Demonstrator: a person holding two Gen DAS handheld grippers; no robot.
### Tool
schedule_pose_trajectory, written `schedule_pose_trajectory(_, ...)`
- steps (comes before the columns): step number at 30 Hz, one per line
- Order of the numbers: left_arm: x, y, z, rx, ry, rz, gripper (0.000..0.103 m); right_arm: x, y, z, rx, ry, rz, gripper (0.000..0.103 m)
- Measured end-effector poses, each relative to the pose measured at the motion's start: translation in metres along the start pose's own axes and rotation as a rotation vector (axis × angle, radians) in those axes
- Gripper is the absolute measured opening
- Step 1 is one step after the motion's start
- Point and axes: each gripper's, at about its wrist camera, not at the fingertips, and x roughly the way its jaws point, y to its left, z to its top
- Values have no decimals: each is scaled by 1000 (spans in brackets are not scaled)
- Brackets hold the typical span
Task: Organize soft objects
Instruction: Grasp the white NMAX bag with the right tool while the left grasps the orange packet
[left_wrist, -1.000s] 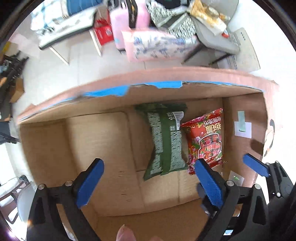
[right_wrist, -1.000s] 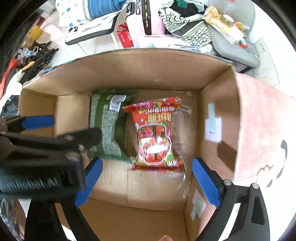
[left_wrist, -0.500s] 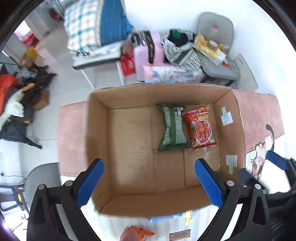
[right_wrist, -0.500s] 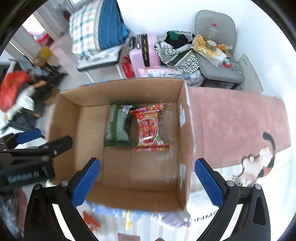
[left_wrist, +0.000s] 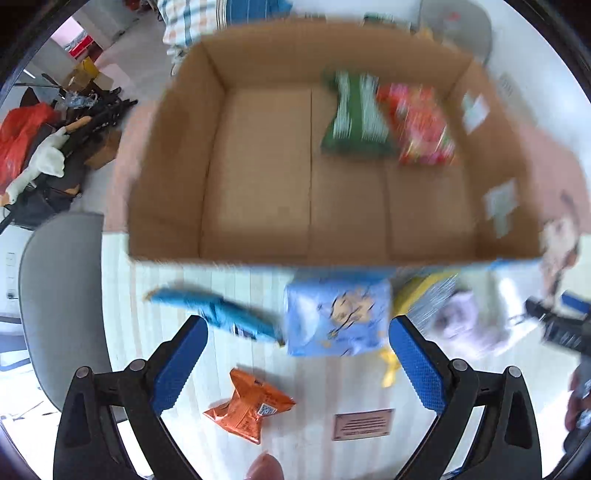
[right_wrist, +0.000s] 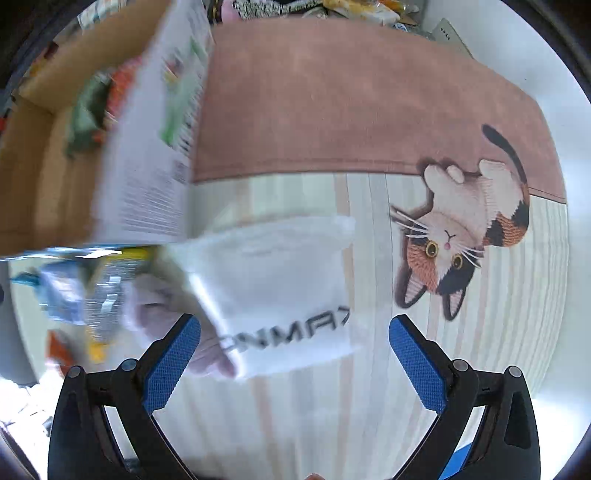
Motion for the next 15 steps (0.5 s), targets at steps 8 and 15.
schedule_pose_trajectory(8, 36, -7, -27, -32, 97, -3, 101, 44, -6, 12, 62, 64, 145, 100)
schedule_pose_trajectory(15, 22, 1, -55, -53, 77, -3, 101, 40, -31, -19, 147, 104, 233, 82)
